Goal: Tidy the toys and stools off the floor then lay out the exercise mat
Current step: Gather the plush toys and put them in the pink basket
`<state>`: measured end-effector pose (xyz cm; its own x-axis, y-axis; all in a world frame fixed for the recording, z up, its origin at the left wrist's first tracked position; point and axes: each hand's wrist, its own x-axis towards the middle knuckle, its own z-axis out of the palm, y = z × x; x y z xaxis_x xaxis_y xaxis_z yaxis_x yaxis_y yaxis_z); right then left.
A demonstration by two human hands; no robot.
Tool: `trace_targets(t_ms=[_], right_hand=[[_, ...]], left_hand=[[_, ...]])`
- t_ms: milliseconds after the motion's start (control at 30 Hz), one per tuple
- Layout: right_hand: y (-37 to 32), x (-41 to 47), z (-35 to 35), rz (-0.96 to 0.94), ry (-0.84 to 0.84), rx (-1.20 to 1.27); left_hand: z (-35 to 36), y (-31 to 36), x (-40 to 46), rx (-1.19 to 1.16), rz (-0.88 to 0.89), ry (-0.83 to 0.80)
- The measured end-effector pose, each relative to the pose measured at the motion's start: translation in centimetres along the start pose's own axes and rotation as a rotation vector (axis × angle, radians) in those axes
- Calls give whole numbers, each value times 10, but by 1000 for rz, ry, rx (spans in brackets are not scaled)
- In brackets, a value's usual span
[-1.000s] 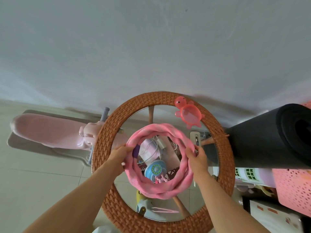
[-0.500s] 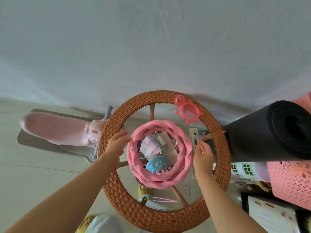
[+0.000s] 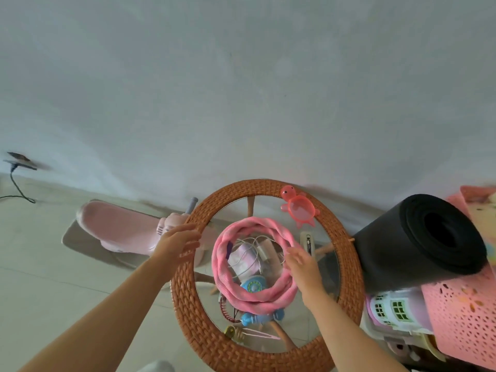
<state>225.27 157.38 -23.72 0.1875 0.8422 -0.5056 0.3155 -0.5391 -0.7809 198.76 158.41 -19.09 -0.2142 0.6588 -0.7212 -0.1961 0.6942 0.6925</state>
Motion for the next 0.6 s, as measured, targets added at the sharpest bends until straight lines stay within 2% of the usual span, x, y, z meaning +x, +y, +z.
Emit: trace_targets(t_ms=[167, 267, 600], right_hand=[[-16, 3, 30, -78, -161, -130], [-30, -1, 51, -108, -239, -111], [-66, -76, 151, -253, -526, -158]], left_hand=[[-28, -5, -25, -79, 13, 67], [-48, -14, -39, -133, 20, 130], [-156, -72, -118, -349, 114, 309]])
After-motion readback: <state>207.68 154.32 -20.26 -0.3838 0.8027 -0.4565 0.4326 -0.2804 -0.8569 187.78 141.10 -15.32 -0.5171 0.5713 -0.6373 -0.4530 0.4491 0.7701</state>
